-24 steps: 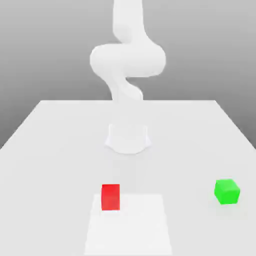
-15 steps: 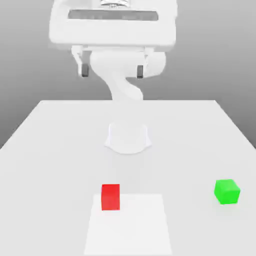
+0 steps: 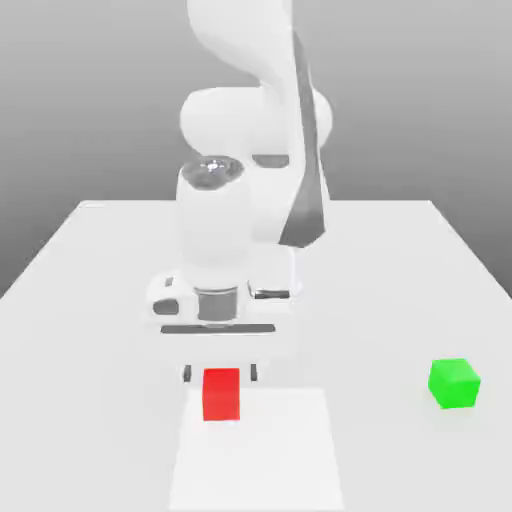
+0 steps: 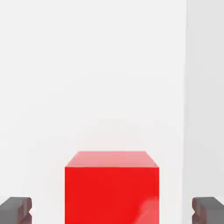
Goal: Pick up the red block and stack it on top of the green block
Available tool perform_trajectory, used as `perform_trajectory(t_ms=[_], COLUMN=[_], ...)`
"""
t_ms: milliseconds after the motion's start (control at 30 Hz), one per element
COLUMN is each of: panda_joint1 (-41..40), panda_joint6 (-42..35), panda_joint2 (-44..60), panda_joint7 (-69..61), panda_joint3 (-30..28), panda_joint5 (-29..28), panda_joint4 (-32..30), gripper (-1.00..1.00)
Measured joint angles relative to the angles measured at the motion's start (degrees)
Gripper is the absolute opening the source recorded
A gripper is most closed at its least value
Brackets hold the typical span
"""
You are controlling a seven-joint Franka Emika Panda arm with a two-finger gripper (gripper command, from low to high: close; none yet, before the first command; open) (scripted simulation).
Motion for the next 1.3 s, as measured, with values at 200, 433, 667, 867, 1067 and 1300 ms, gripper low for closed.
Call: perform_trajectory(t_ms=[200,433,667,867,1067,1300], panda_joint1=[-0.50,-0.32,9.51,25.24,38.77,38.15], panda_joint6=[1.06,-6.73,-15.04,-19.30,-19.75,-11.83], panda_joint2=[1.29,-7.85,-13.61,-12.41,-8.57,0.12], panda_joint7=[-0.06,2.43,-4.26,-16.60,-24.90,-22.13], panda_joint3=[0.57,-0.64,4.07,11.12,14.63,11.69], panda_joint5=[0.15,-3.35,-4.59,-3.80,-4.54,-8.93], panda_joint4=[0.18,-1.14,1.43,6.87,11.14,11.71], gripper=[-1.00,-1.00,-1.00,-1.00,-1.00,1.00])
